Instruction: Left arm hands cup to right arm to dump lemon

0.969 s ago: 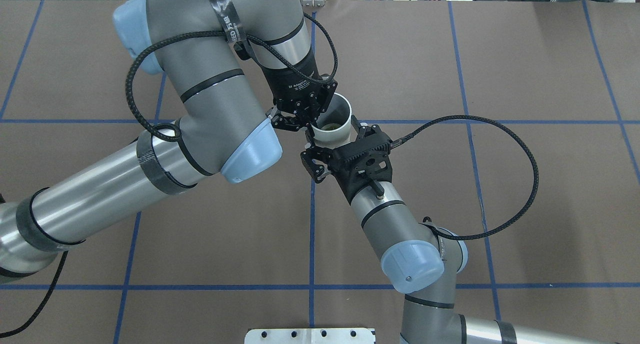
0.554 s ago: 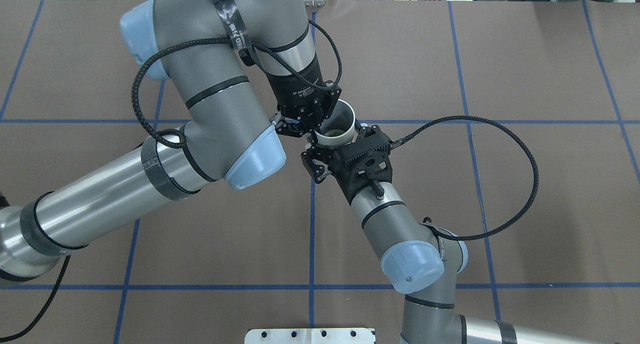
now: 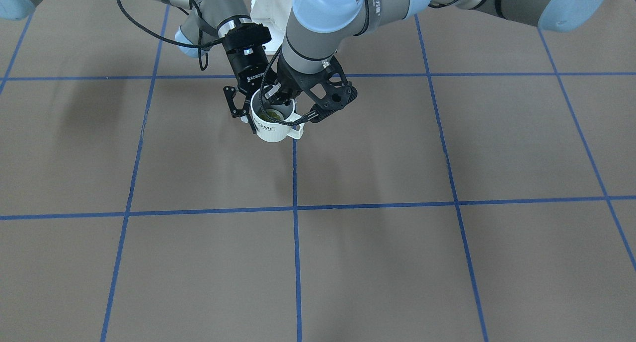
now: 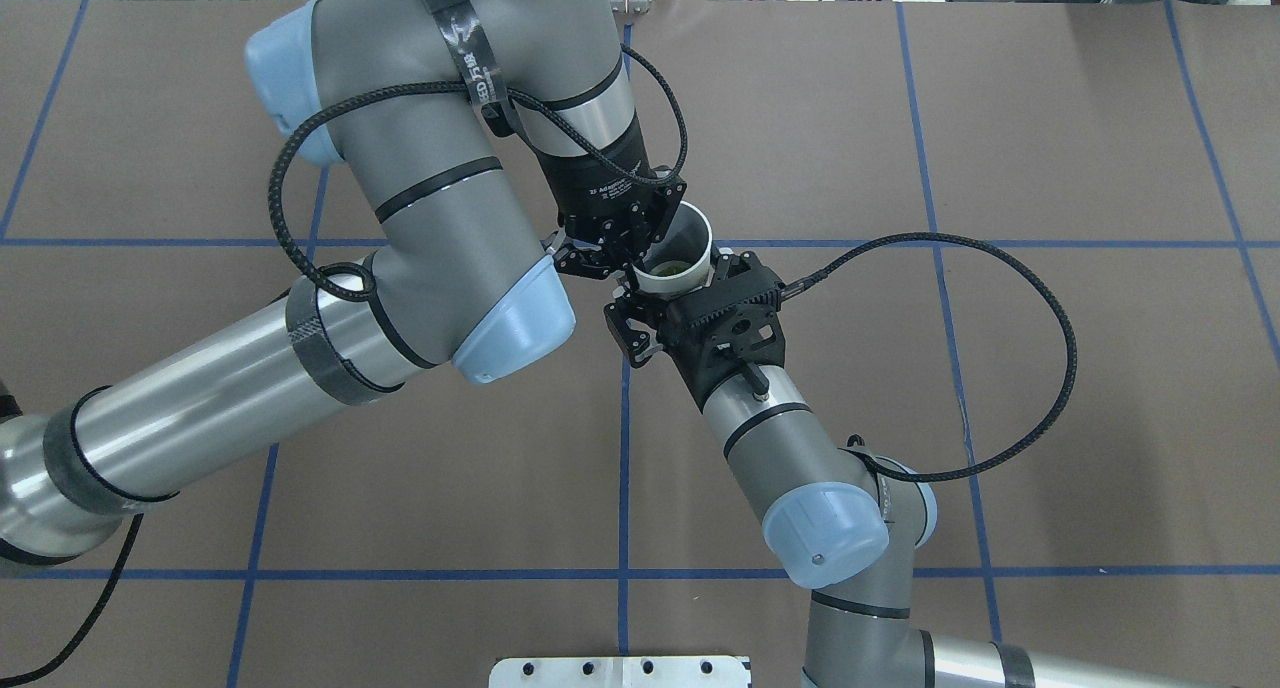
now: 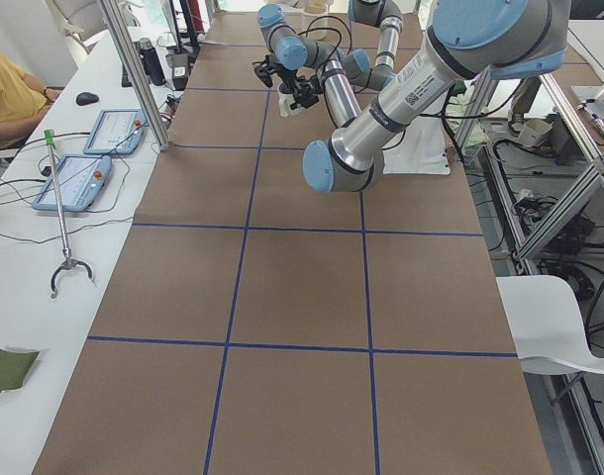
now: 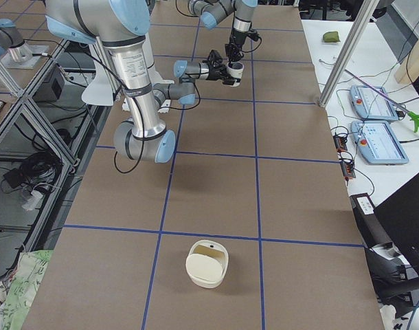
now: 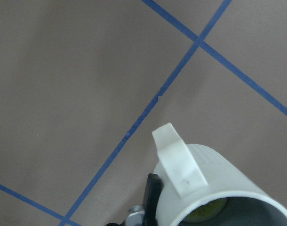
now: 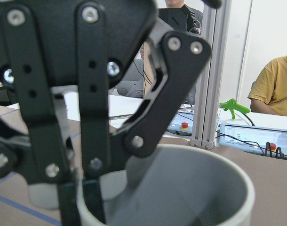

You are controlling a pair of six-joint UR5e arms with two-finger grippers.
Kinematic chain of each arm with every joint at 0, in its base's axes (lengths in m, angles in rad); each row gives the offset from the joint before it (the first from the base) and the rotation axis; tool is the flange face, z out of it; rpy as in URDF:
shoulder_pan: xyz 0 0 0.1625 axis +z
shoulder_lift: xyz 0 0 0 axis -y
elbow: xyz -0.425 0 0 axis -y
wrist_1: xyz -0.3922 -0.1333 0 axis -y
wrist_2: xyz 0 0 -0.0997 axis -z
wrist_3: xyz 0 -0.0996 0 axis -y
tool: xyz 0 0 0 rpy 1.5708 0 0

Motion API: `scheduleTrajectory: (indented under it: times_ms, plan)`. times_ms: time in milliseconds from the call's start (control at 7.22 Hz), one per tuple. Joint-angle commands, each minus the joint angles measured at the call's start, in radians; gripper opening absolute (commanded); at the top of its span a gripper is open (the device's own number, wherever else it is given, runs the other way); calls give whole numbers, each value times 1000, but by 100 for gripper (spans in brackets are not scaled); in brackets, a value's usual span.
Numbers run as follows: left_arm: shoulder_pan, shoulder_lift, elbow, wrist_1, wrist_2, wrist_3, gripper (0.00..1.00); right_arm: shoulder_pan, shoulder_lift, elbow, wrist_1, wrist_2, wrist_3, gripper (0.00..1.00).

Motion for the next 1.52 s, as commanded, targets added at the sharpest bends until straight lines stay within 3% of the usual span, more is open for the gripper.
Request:
scheduleTrajectory:
  times_ms: [0,554,831,969,1108,1385]
  plan:
    - [0,-1,-21,1,17,0,99,0,0,-1,1,6,0,36]
    - [-102,5,-123,2,11,2,100,14,-9,-3,-1,7,-1,22]
    - [-116,29,-125,1,17,15,100,55,-84,5,1,10,2,22]
    - [-121,31,-125,1,17,15,100,77,-138,8,2,9,9,17]
    - [-124,35,-125,1,17,15,100,112,-229,31,10,10,75,17]
    - [-124,43,-125,1,19,15,100,186,-412,46,241,121,118,16]
